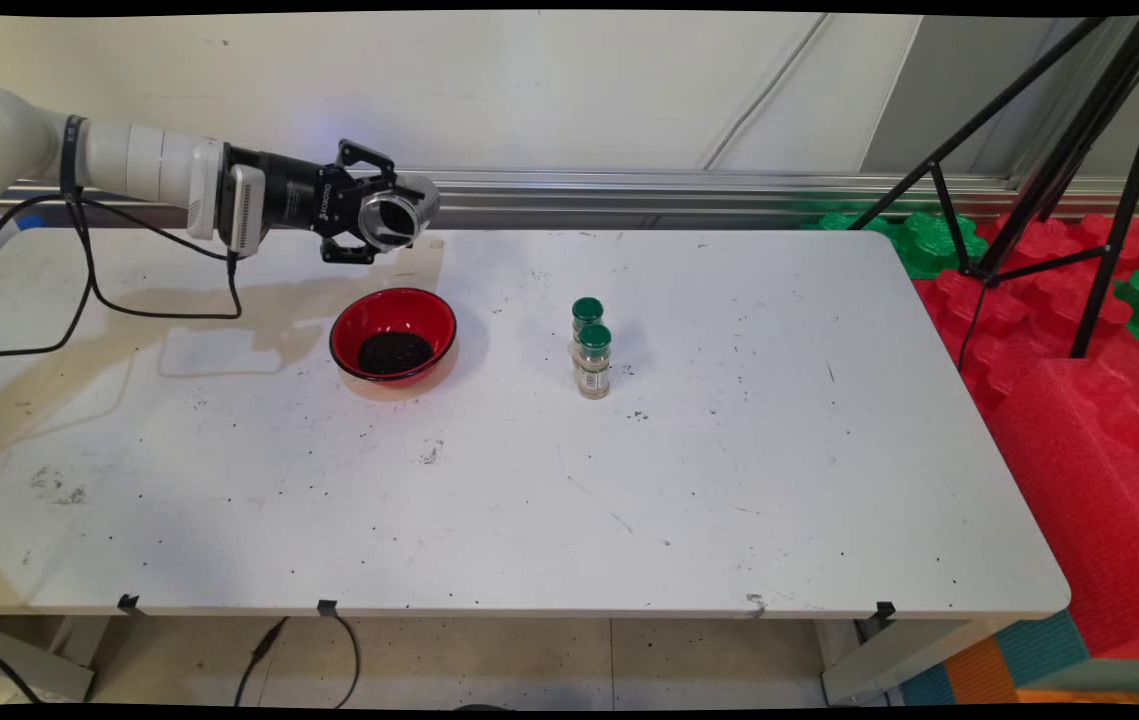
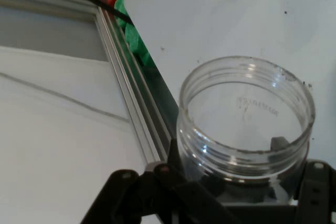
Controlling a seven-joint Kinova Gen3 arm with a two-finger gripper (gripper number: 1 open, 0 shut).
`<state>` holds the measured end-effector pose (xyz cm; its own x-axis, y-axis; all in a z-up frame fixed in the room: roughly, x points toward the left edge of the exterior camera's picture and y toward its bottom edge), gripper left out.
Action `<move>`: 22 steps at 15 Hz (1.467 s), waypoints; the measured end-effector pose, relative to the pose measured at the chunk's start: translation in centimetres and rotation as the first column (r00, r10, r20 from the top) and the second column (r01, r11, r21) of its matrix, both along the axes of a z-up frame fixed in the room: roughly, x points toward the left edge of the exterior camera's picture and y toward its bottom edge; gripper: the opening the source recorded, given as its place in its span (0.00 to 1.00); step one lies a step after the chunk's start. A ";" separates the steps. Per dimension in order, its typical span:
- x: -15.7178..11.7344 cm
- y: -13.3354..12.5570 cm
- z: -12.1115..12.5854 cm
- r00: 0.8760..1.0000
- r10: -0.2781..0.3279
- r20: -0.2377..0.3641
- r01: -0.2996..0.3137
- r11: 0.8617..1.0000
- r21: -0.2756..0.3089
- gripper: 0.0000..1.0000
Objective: Pour the black seasoning powder in the red bowl
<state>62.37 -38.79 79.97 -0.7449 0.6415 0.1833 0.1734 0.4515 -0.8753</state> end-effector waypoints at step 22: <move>-0.9 1.6 -0.5 0.920 -0.192 0.343 0.295 0.914 -0.279 0.00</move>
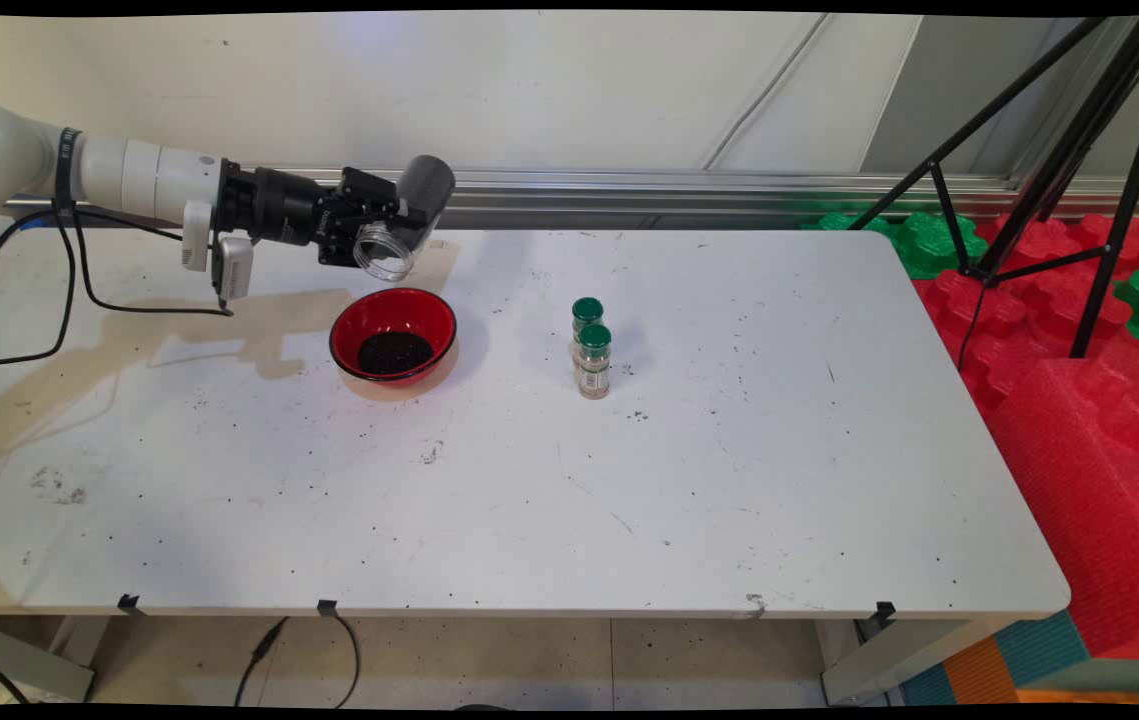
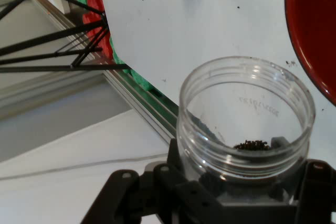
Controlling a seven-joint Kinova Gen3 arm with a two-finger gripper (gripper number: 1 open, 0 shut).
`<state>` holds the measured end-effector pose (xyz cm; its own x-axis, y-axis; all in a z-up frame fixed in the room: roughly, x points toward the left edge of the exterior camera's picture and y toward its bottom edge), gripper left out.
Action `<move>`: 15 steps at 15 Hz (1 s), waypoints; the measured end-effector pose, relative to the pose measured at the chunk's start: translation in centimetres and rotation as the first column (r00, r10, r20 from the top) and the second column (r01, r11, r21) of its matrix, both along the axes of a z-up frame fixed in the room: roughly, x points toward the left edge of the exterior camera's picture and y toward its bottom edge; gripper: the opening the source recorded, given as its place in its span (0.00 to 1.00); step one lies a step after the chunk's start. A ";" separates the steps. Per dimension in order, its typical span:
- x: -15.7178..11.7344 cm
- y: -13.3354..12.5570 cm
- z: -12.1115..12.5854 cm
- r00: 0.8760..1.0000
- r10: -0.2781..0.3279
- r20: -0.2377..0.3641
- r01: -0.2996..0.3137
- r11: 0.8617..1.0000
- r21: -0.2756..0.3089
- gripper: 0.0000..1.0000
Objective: Pour the black seasoning powder in the red bowl
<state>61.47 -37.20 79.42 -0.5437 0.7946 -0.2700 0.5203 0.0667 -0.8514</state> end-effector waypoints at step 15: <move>-0.1 0.2 0.3 0.982 -0.109 0.157 0.137 0.974 -0.181 0.00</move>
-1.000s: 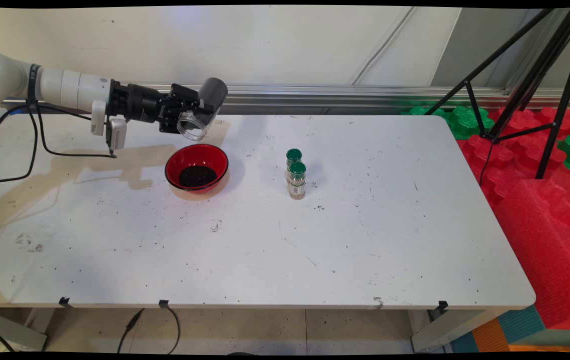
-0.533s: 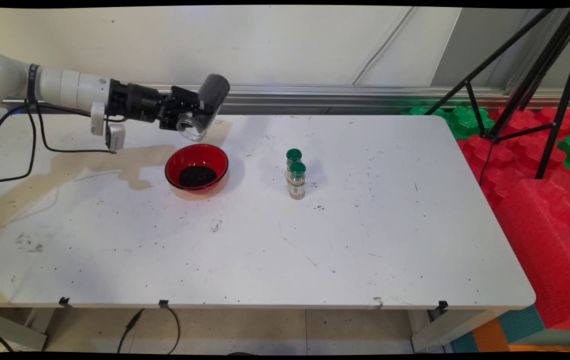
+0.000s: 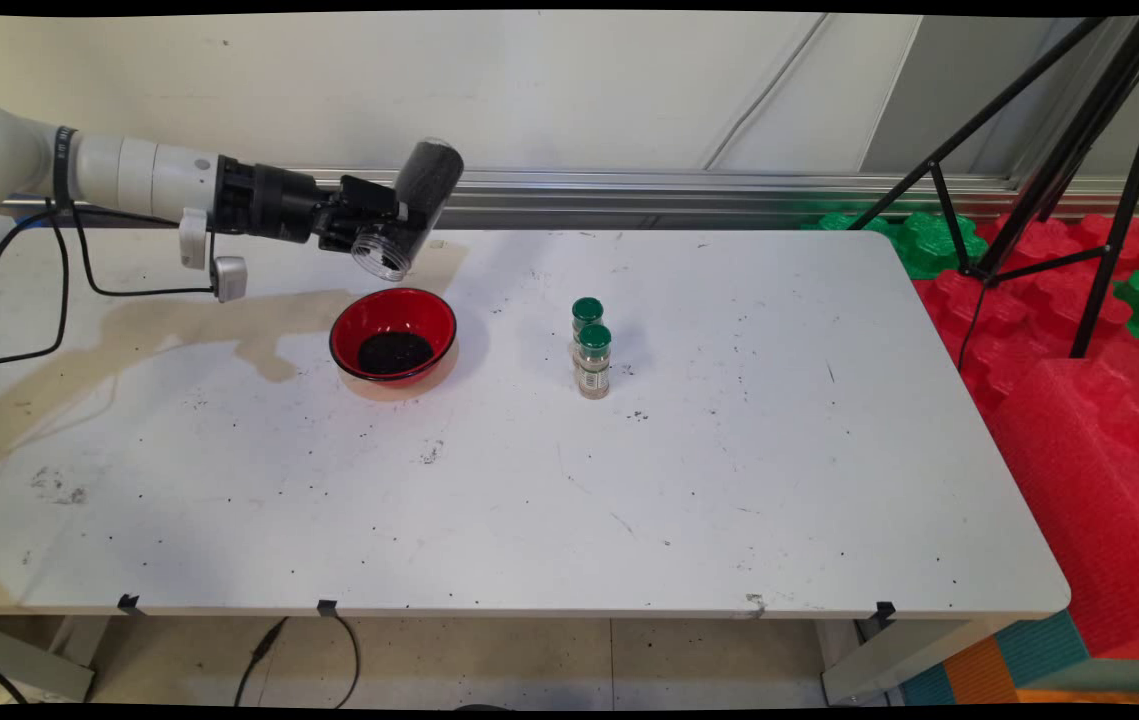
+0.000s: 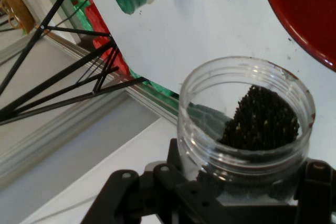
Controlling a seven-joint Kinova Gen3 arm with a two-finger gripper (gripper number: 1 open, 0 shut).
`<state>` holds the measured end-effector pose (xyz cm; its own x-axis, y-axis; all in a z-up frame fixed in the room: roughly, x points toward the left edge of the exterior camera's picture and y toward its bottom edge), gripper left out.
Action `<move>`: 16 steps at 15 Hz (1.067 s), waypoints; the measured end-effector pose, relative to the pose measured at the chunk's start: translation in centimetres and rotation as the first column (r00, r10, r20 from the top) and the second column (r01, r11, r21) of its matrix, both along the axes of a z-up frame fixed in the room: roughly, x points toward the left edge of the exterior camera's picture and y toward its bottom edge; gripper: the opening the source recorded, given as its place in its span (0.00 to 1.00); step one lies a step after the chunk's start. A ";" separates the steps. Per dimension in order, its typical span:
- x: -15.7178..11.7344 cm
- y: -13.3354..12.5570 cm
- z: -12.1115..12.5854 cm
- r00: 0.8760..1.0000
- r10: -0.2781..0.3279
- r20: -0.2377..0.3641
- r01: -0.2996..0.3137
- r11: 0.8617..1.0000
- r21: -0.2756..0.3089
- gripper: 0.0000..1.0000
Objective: Pour the black seasoning powder in the red bowl
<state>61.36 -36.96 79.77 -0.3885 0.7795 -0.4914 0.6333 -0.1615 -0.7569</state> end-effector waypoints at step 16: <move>0.0 0.5 0.6 0.994 -0.072 0.086 0.083 0.988 -0.128 0.00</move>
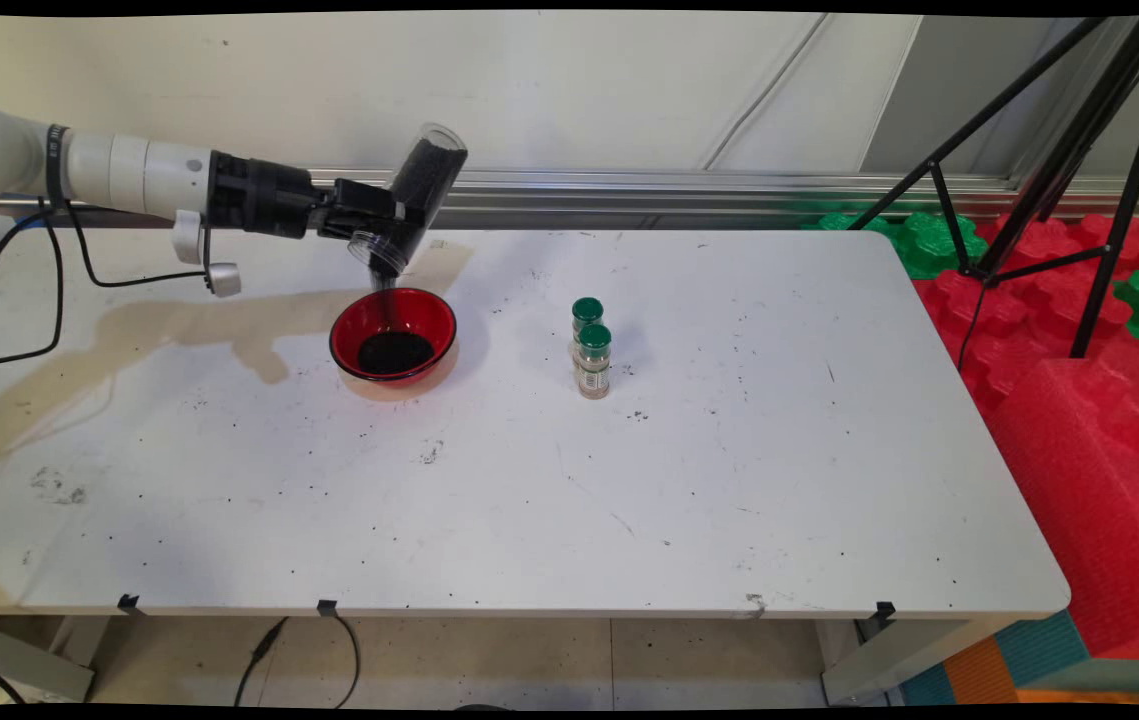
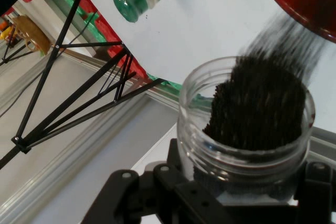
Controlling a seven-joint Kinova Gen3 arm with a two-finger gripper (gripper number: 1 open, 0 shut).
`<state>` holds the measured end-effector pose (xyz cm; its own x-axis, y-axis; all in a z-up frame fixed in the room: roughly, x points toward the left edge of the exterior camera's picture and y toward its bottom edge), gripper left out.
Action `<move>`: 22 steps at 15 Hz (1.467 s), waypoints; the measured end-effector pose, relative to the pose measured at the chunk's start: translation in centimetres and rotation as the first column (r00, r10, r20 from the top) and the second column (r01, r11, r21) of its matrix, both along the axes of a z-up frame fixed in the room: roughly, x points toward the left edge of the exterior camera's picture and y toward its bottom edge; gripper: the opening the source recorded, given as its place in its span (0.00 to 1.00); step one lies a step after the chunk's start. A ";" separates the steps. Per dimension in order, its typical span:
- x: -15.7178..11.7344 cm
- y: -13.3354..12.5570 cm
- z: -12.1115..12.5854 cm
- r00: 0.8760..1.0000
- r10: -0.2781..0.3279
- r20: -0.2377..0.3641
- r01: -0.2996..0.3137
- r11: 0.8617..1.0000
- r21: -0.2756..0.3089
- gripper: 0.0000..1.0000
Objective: Pour the black seasoning powder in the red bowl
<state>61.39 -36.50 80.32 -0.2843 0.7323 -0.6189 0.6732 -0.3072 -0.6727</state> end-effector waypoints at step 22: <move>0.3 0.2 0.2 0.999 -0.024 0.027 0.025 0.999 -0.036 0.00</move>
<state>61.67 -36.31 80.49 -0.2500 0.7158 -0.6521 0.6826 -0.3474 -0.6430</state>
